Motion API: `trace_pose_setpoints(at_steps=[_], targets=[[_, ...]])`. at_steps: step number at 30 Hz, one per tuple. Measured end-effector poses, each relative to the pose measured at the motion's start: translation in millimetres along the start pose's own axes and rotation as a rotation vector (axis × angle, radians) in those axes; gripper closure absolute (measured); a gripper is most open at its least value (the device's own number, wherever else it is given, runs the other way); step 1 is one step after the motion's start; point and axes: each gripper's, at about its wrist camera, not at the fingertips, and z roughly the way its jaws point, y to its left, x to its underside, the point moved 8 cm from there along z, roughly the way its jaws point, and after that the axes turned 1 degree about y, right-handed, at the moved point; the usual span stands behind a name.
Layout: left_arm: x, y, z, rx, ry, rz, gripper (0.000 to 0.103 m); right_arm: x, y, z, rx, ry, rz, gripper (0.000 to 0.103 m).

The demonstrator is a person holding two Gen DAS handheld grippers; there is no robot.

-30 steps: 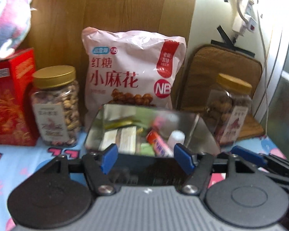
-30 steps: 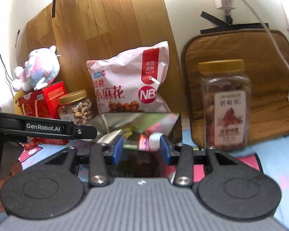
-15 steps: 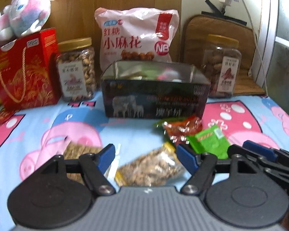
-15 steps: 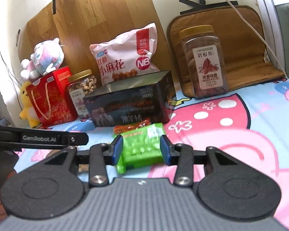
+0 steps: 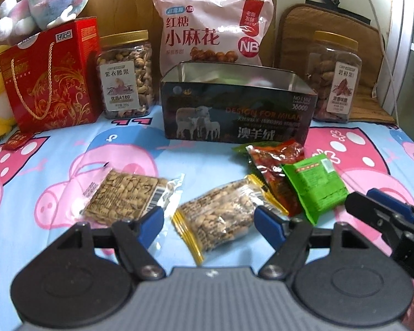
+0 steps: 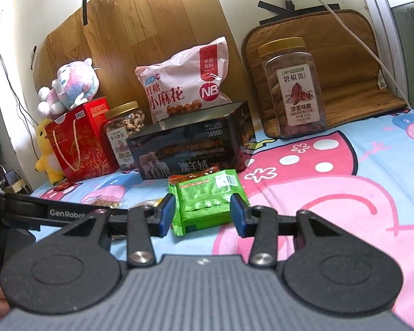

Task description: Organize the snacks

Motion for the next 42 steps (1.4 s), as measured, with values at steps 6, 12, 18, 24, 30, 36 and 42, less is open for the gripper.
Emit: trace_pose_setpoints(at_steps=[6,12,18,24,30,36,42], targets=[[-1,-2,2,-0.024,-0.002,0.020,0.025,0,-3,-1,-0.011,-0.001,0.021,0.055],[-1,-4,6,-0.030,0.002,0.032,0.023,0,-3,-2,-0.013,-0.005,0.033,0.051],[-1,-8,8,-0.029,0.002,0.045,0.022,0,-3,-1,-0.011,-0.003,0.045,0.051],[-1,-9,9,-0.043,-0.008,0.054,0.017,0,-6,0,-0.012,0.001,0.060,0.050],[-3,-8,9,-0.075,-0.038,0.084,0.015,-1,-7,0,-0.015,0.001,0.075,0.049],[-6,-10,6,-0.135,-0.084,0.135,0.014,0,-7,0,-0.016,0.000,0.079,0.048],[-8,-11,6,-0.147,-0.086,0.144,0.014,-1,-8,-1,-0.015,-0.007,0.086,0.048]])
